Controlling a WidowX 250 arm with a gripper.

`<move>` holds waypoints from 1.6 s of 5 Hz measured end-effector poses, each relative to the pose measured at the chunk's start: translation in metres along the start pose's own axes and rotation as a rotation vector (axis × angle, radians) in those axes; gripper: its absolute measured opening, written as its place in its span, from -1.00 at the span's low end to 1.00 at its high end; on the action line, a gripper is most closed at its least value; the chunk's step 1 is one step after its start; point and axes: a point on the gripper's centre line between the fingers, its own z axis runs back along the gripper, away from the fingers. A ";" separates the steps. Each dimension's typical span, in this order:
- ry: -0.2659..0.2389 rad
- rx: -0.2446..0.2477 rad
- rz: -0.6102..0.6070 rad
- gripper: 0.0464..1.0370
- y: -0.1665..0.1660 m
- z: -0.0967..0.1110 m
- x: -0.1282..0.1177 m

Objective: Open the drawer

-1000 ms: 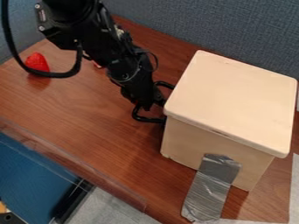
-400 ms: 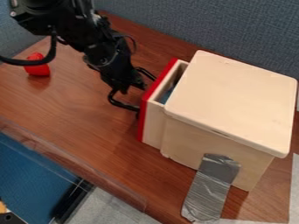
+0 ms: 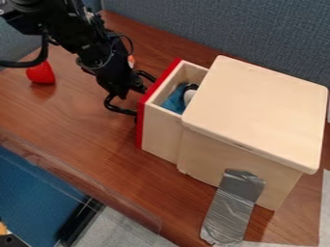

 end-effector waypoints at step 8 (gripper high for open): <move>-0.020 -0.035 0.086 0.85 0.015 0.033 0.023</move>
